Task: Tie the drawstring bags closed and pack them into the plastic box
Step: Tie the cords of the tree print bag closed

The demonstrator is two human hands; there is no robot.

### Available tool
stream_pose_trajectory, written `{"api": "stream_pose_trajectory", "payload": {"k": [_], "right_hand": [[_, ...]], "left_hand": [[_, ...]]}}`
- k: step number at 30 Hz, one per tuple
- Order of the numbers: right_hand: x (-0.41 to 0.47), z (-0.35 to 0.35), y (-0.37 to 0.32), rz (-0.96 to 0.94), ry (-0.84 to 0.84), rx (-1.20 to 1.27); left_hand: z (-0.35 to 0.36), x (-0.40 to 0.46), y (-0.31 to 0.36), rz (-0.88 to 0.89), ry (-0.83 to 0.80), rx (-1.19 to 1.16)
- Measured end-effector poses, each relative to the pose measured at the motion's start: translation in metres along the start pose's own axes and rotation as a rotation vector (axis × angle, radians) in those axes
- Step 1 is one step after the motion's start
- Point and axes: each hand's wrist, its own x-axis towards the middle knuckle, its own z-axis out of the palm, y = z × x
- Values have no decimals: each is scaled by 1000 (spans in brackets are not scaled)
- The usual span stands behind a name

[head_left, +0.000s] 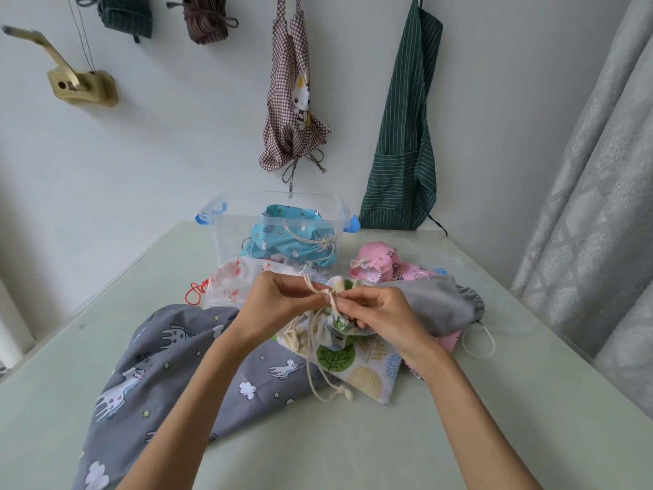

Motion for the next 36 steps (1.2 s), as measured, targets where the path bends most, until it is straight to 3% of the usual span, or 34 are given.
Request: {"api": "stream_pose_trajectory", "payload": {"k": [7,9,12,15,18,20,23,25,27,30,36], "right_hand": [[2,7,-1,47,124,79],[2,11,-4,-6,241,8],[-1,16,-5,-195,469,-338],[-5,18,-6,-407,569,-732],[-5,15,-8,-482,668,-950],[-4,12,-12,-328,577,-843],[3,-1,-24,36,223,-307],[6,-9,-28,154,-4,-241],[6,-11,-29,179,-118,-286],[6,-10,-30,179,-101,-321],[3,-8,-34,-63,13,-257]], "left_hand": [[1,-2,-6,-136,-46,6],[6,-3,-7,-115,-49,-22],[15,-1,-6,-42,37,-64],[19,3,-7,15,227,-42],[23,3,-6,22,254,-24],[24,3,-5,25,220,24],[23,3,-6,43,215,35],[20,3,-5,37,225,18],[20,3,-5,26,219,3],[19,2,-4,9,201,51],[15,1,-2,-13,252,249]]}}
